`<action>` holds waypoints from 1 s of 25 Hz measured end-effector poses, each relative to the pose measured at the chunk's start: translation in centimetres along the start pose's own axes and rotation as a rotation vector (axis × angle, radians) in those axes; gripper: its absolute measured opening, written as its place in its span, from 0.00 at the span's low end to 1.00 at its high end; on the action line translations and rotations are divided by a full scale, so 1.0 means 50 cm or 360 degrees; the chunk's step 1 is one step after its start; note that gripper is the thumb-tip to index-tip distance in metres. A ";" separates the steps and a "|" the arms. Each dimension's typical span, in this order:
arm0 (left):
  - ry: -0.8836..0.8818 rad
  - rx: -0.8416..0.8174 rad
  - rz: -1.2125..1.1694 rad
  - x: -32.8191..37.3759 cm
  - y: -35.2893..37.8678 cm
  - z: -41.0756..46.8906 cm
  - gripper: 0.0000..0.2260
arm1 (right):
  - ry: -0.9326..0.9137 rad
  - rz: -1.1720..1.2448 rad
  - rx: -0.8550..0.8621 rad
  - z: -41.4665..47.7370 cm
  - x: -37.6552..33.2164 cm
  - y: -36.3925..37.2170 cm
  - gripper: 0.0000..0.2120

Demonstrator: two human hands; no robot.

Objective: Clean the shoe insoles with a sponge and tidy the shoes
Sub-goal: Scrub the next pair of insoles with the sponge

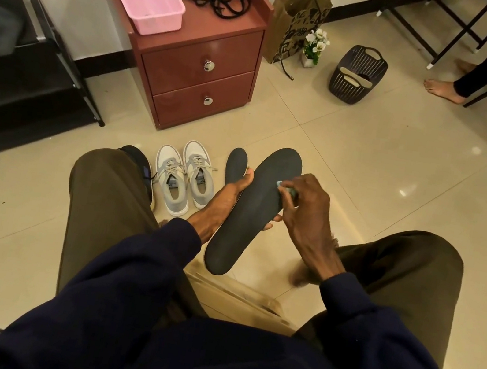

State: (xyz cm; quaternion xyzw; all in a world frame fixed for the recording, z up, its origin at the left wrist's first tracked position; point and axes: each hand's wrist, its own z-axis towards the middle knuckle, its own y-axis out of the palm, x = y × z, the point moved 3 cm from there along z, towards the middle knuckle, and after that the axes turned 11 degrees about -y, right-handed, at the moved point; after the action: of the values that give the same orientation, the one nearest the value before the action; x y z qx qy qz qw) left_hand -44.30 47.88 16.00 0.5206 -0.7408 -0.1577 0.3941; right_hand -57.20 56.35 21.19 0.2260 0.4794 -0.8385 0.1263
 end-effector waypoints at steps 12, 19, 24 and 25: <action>0.0155 0.0185 -0.0010 0.012 0.001 -0.007 0.25 | -0.0214 0.0000 -0.0202 -0.006 -0.035 0.022 0.05; 0.0111 0.0164 -0.0043 0.014 0.014 -0.016 0.27 | -0.0135 -0.0192 -0.0214 0.014 0.008 0.013 0.06; 0.0221 0.0255 0.0002 0.017 -0.008 -0.010 0.25 | -0.0218 0.0040 -0.0363 -0.011 -0.033 0.032 0.05; 0.0263 0.0268 0.0010 0.020 -0.011 -0.011 0.23 | -0.0301 0.0121 -0.0438 -0.019 -0.055 0.040 0.05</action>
State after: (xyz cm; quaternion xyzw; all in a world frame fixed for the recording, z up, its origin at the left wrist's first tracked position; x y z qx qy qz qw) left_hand -43.66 46.88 16.43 0.5609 -0.7179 -0.0502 0.4093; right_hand -53.74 56.15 20.64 0.1446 0.5667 -0.7772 0.2323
